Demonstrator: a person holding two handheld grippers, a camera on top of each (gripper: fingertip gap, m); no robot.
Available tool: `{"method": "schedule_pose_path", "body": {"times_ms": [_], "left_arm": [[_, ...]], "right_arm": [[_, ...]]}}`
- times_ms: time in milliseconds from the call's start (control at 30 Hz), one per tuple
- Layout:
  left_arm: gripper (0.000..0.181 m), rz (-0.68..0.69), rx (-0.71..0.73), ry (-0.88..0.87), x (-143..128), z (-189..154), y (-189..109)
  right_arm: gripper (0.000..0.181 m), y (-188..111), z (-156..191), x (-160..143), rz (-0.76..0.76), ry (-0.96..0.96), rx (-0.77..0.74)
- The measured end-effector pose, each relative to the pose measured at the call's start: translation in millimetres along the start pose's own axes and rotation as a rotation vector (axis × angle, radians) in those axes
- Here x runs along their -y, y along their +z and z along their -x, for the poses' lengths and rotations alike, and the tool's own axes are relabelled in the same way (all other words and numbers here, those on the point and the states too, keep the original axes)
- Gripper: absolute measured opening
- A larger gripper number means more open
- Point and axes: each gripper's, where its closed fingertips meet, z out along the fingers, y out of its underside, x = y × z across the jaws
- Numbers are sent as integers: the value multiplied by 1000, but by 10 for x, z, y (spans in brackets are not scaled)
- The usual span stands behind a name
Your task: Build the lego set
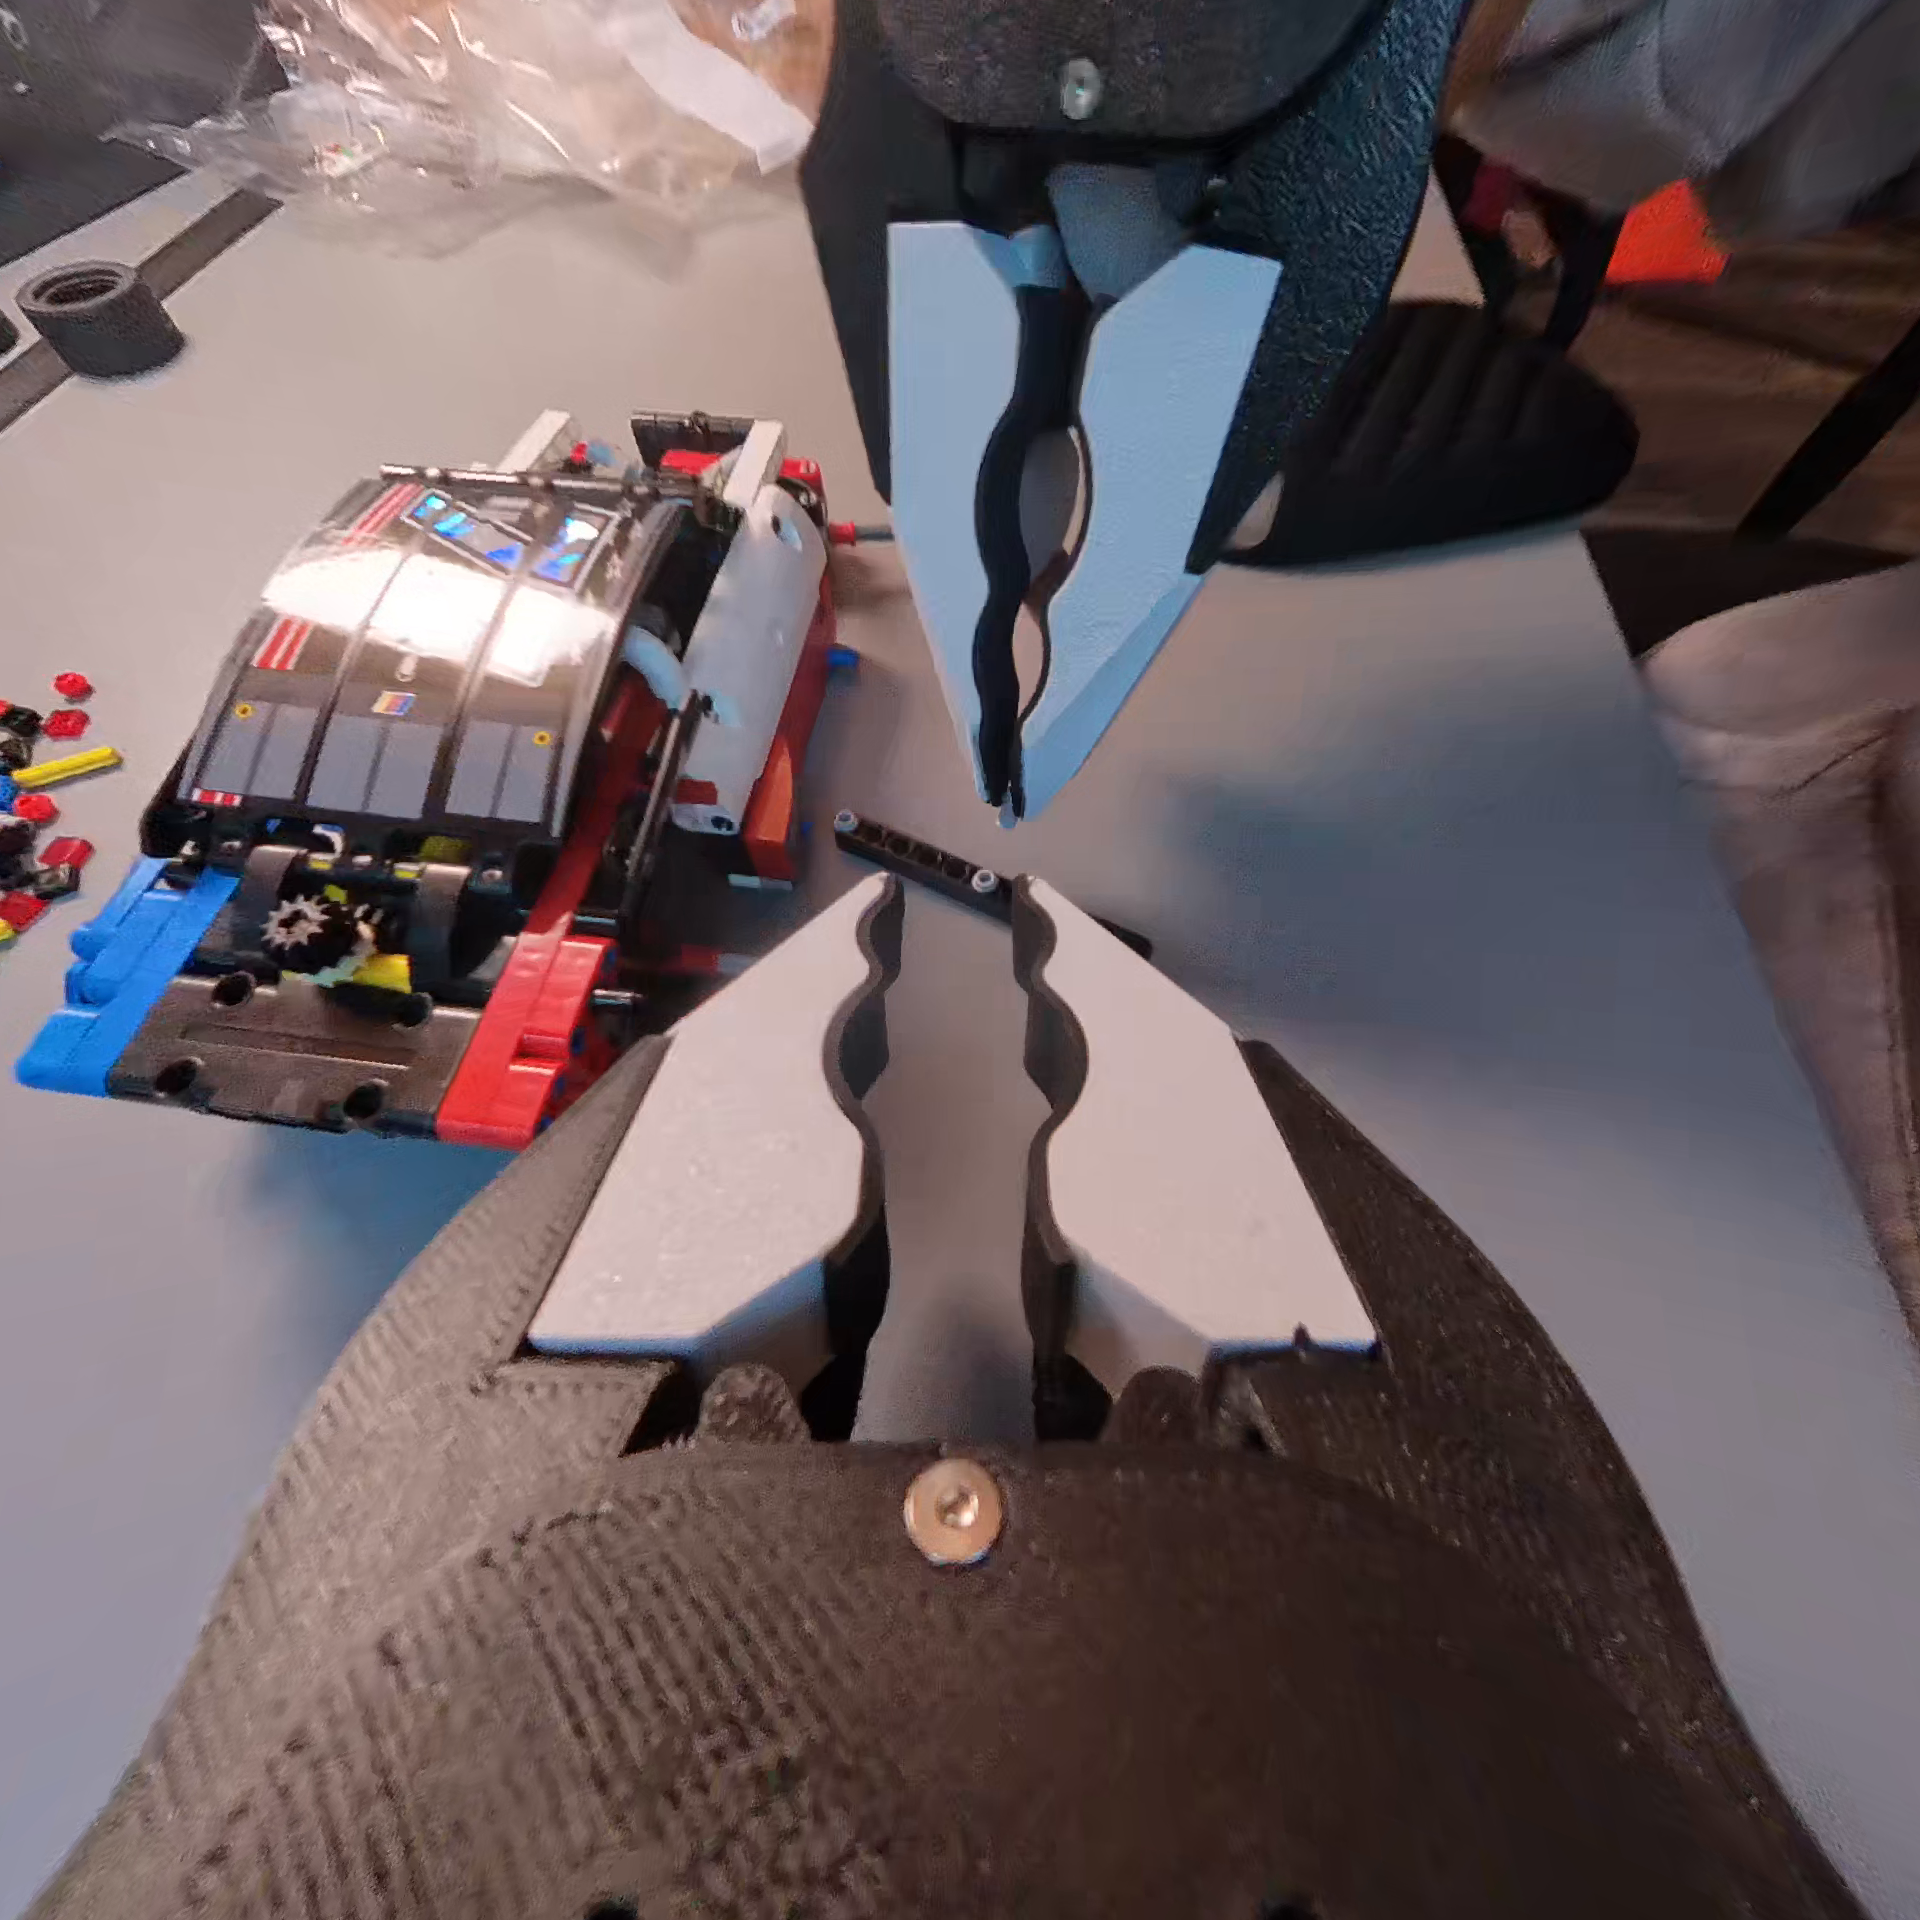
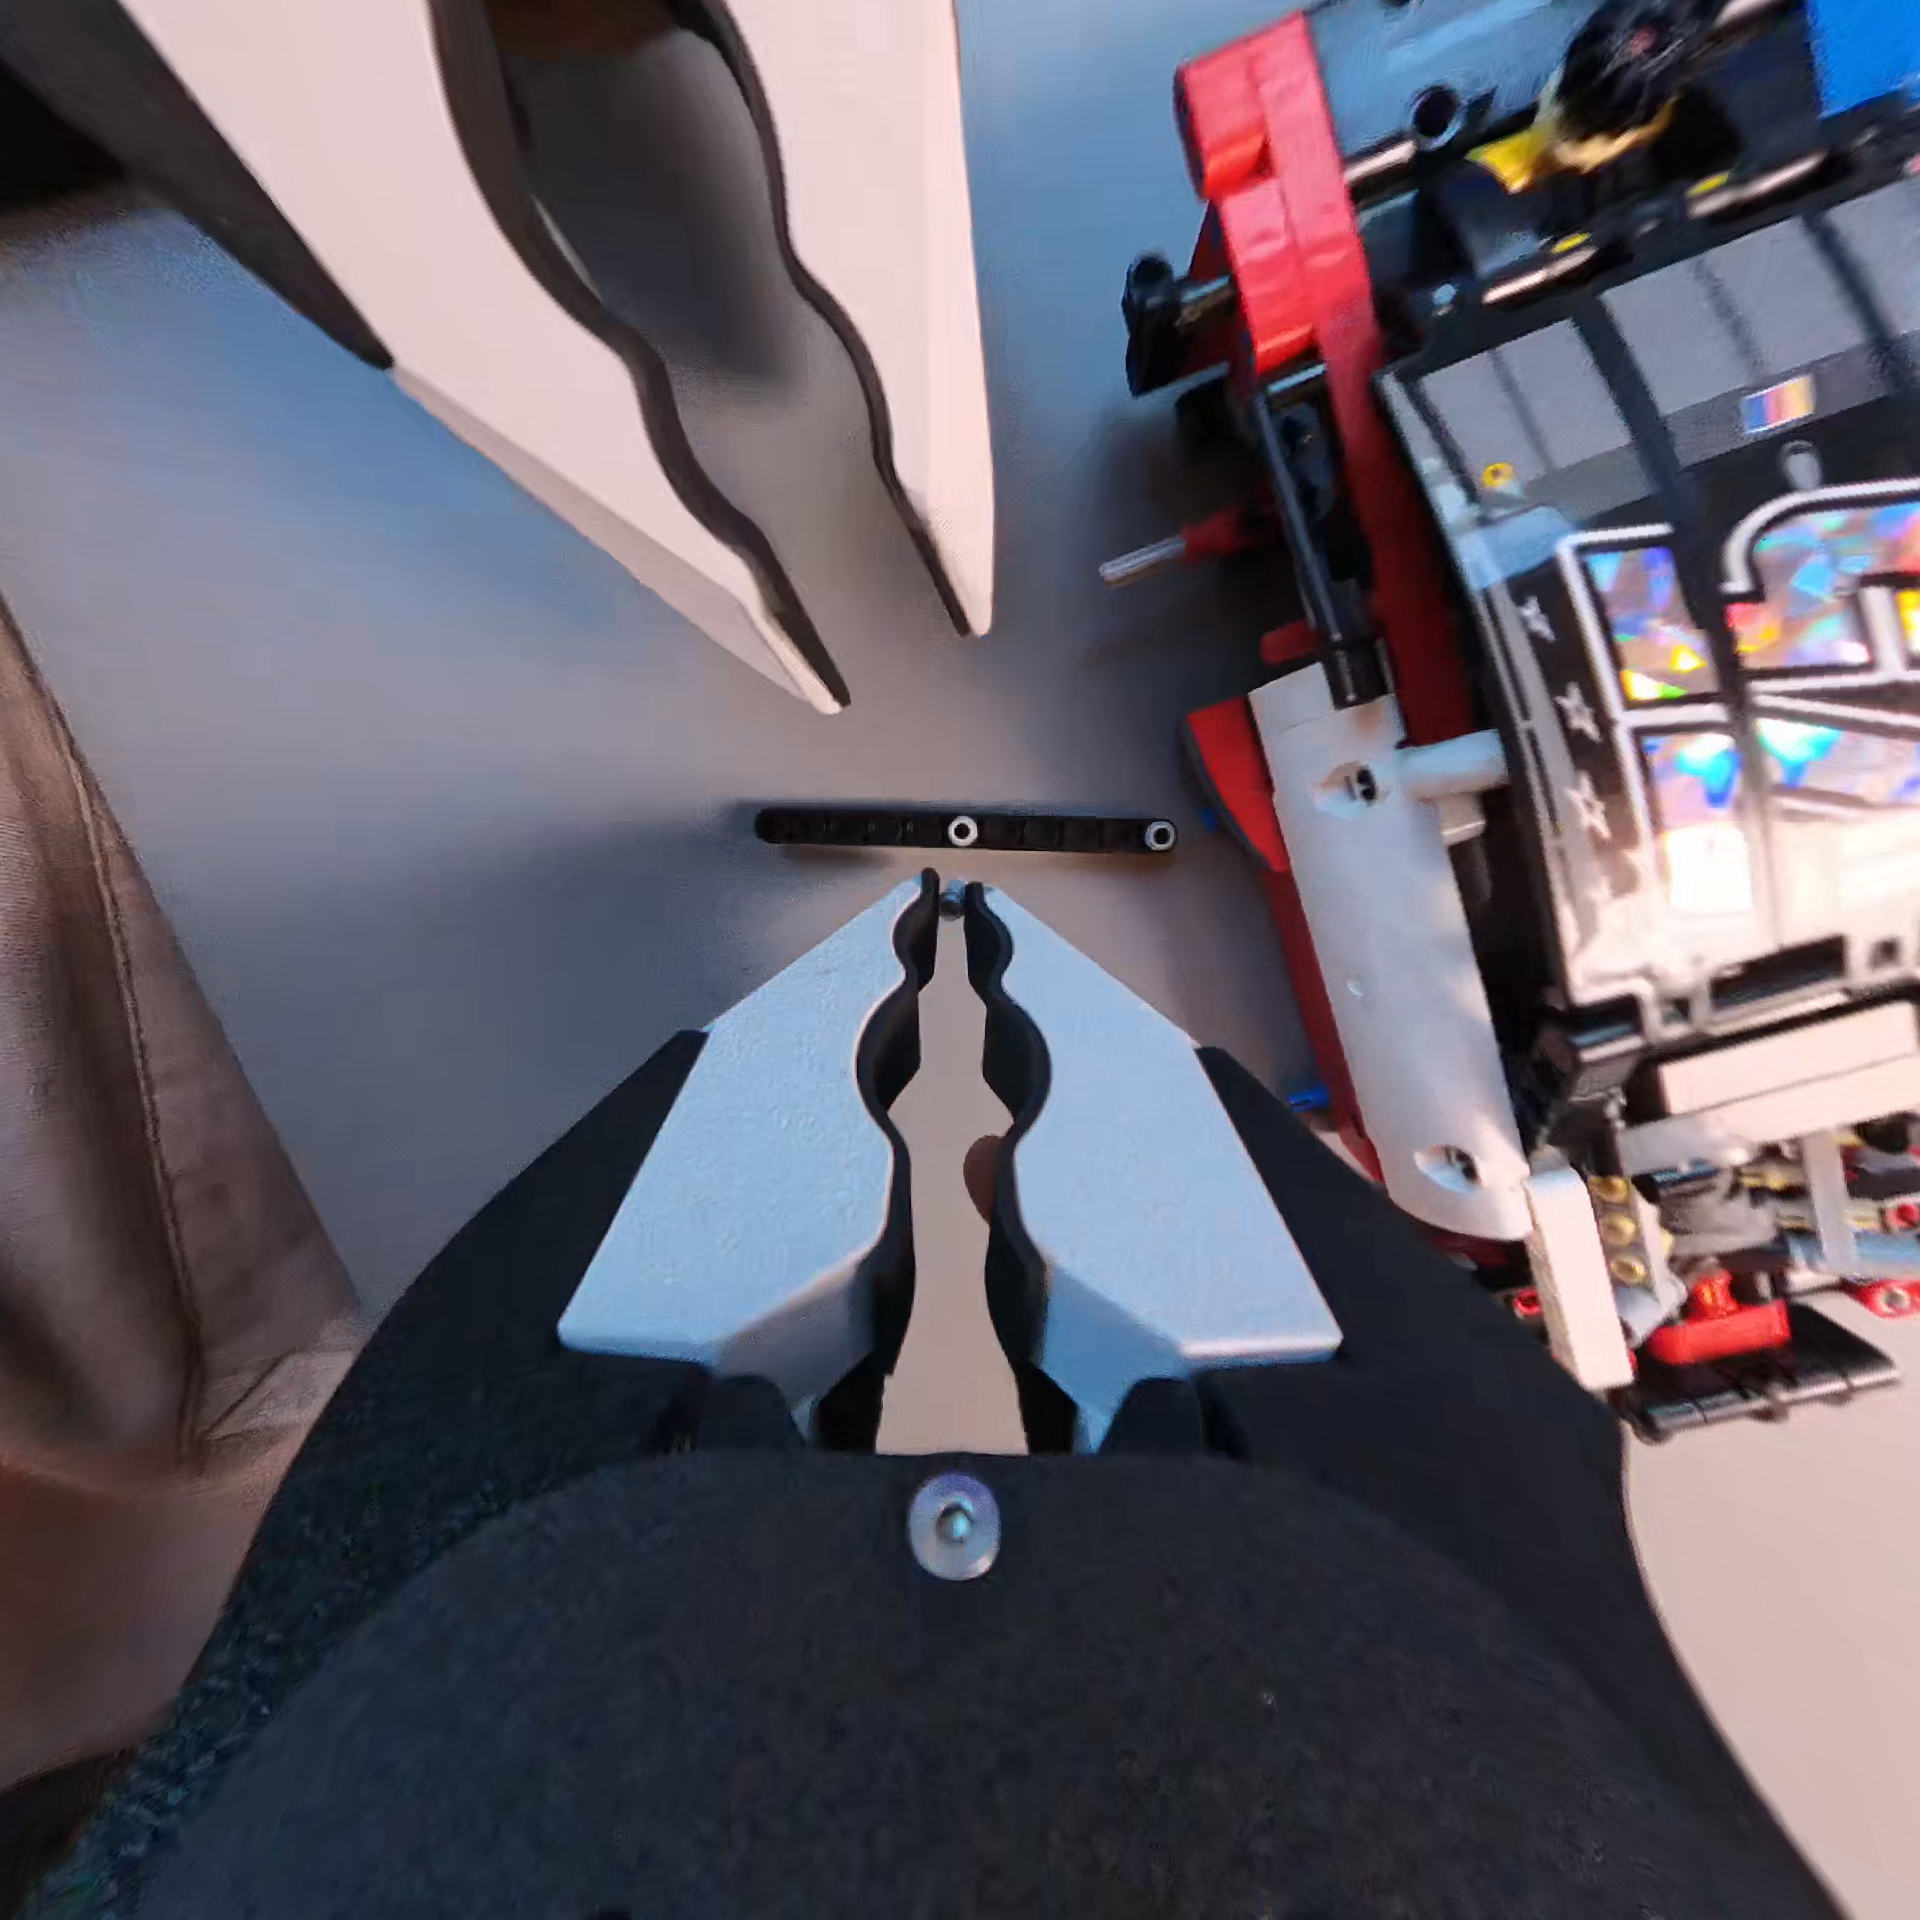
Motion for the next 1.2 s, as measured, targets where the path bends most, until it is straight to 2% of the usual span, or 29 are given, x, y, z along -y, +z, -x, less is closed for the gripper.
{"method": "schedule_pose_path", "body": {"times_ms": [167, 500, 667, 833, 967, 1100, 1200], "left_arm": [[16, 82, -16, 52, -138, -97, 97], [16, 129, -24, 66, -212, -161, 177], [33, 149, -22, 61, -188, -233, 234], [17, 191, -29, 126, -218, -272, 334], [4, 182, -66, 181, -135, -344, 471], [1, 181, -57, 198, -23, -357, 690], [0, 193, 9, 202, 71, -275, 871]], "right_arm": [[2, 109, -5, 10, 120, 25, 63], [2, 118, 60, 60, 112, 41, 121], [2, -73, 199, 181, -99, 25, 181], [2, -396, 370, 170, -370, -63, 161], [2, -633, 459, -15, -497, -64, 102], [3, -766, 315, -394, -498, 11, -12], [3, -820, 124, -681, -476, 84, -90]]}}
